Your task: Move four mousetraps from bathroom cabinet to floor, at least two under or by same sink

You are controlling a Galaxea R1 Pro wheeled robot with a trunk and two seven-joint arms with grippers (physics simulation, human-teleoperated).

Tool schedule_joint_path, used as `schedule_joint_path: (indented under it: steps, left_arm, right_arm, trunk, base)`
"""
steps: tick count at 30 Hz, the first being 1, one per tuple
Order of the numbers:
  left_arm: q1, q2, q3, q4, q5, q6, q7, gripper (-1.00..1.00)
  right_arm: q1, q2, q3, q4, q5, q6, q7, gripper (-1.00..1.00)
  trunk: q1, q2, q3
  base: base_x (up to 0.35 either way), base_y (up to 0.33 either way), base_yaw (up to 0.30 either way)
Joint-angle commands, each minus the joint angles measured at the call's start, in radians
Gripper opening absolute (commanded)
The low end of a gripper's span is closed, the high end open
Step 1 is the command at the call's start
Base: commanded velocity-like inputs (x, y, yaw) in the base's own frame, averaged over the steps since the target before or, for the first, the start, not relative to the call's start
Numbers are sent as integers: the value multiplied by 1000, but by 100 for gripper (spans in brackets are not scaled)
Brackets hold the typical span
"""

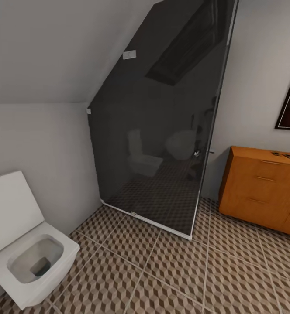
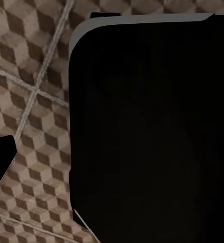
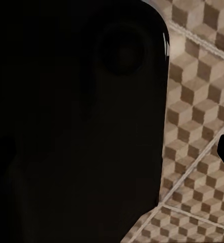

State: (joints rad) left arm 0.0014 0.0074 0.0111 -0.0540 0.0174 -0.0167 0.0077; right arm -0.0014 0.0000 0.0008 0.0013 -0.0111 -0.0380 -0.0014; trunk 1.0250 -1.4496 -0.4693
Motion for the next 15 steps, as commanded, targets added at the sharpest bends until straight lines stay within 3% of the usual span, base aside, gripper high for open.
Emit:
schedule_joint_path:
  steps: [1, 15]
  left_arm:
    - [0, 0, 1, -1, 2, -2, 1, 100]
    - [0, -1, -3, -1, -6, -3, 0, 100]
  right_arm:
    - [0, 0, 0, 0, -1, -3, 0, 100]
    - [0, 0, -1, 0, -1, -5, 0, 100]
  trunk:
    - [0, 0, -1]
    - [0, 0, -1]
  base:
    - [0, 0, -260]
    - [0, 0, -278]
